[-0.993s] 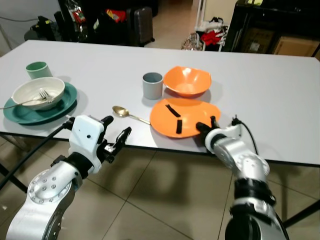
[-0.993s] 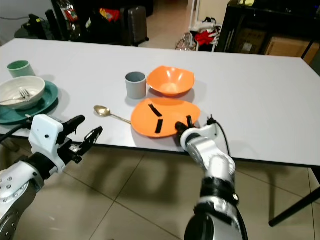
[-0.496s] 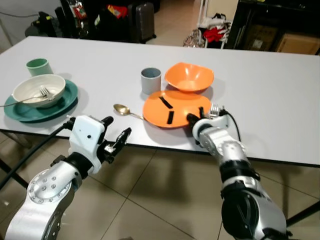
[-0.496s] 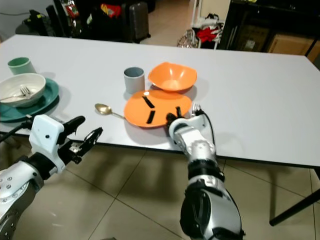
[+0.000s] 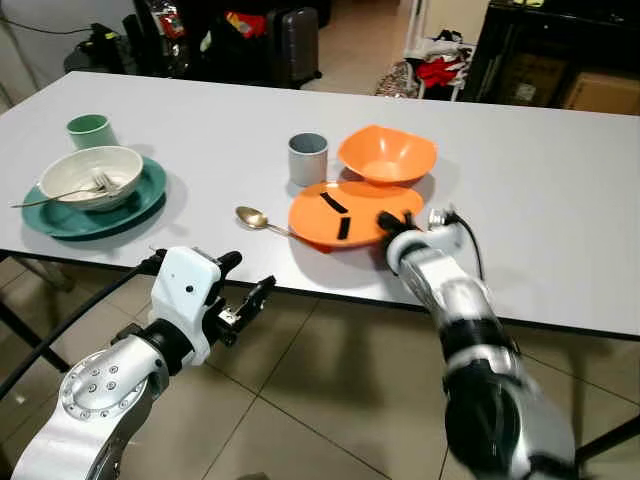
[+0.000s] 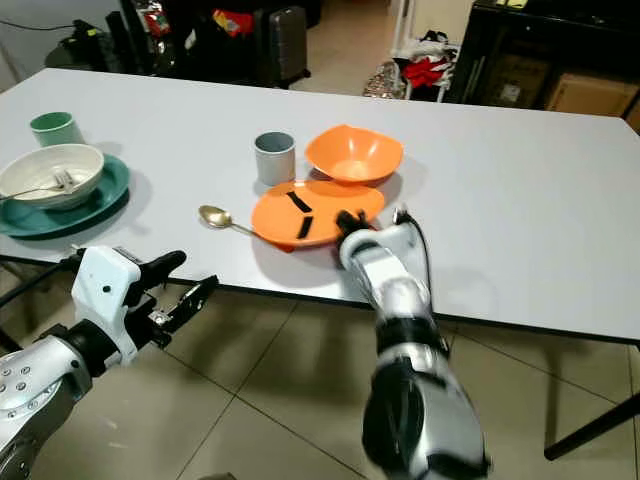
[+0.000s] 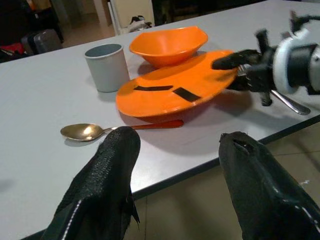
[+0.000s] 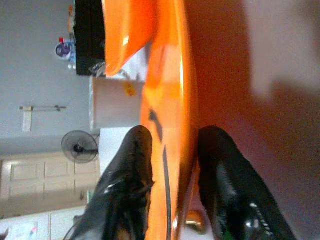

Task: Setting the table

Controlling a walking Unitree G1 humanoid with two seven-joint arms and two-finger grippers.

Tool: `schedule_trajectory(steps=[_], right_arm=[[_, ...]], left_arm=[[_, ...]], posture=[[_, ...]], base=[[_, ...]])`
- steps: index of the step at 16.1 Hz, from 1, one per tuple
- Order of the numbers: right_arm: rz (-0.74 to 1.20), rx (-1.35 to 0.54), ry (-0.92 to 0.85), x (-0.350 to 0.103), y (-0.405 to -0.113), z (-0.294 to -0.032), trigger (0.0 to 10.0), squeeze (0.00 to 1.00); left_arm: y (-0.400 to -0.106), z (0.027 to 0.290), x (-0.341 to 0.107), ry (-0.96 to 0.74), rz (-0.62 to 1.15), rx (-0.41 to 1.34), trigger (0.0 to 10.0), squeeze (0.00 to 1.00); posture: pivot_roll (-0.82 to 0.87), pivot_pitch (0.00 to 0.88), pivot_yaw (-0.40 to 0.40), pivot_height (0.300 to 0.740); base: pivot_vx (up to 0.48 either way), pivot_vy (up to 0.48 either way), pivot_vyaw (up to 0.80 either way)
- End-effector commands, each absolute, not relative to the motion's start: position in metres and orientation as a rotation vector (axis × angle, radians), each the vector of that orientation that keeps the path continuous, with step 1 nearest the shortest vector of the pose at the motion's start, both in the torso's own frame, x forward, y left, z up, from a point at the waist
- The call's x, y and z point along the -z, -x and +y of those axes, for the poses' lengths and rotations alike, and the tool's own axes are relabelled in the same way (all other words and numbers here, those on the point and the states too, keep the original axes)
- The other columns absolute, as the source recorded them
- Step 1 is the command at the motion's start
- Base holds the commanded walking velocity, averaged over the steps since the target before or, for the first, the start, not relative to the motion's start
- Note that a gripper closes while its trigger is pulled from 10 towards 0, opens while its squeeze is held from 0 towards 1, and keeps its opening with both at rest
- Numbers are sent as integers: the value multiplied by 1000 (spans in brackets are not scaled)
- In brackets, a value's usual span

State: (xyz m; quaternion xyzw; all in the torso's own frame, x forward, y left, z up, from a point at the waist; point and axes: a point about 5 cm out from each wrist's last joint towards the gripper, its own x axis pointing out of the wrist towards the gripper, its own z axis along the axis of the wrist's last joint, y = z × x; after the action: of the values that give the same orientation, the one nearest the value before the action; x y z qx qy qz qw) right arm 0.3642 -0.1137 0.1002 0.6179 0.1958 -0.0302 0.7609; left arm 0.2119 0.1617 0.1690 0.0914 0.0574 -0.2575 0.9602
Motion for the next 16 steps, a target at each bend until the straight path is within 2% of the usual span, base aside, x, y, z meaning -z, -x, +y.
schedule_trajectory(steps=[1, 6, 10, 12, 14, 16], right_arm=[[409, 57, -1349, -103, -363, -117, 10000, 1000], [396, 50, -1319, -101, -333, -130, 10000, 1000], [362, -81, -1237, -112, -316, -132, 10000, 1000], [353, -135, -1162, -120, -297, -139, 10000, 1000], [335, -188, -1034, -128, -276, -146, 10000, 1000], [297, -259, -709, -138, -252, -148, 10000, 1000]], left_arm=[[-211, 161, -171, -197, 118, 533, 10000, 0], [-213, 159, -167, -192, 123, 542, 10000, 0], [-217, 158, -163, -191, 120, 527, 10000, 0], [-221, 161, -159, -188, 123, 448, 10000, 0], [-226, 162, -161, -170, 82, 358, 10000, 0], [-229, 159, -164, -127, 45, 293, 10000, 0]], posture=[[41, 0, 38, 740], [2, 0, 56, 740], [-18, 0, 64, 740], [-33, 0, 66, 740], [-48, 0, 69, 740], [-64, 0, 77, 740]], base=[[0, 0, 0], [0, 0, 0], [0, 0, 0], [0, 0, 0], [0, 0, 0], [0, 0, 0]])
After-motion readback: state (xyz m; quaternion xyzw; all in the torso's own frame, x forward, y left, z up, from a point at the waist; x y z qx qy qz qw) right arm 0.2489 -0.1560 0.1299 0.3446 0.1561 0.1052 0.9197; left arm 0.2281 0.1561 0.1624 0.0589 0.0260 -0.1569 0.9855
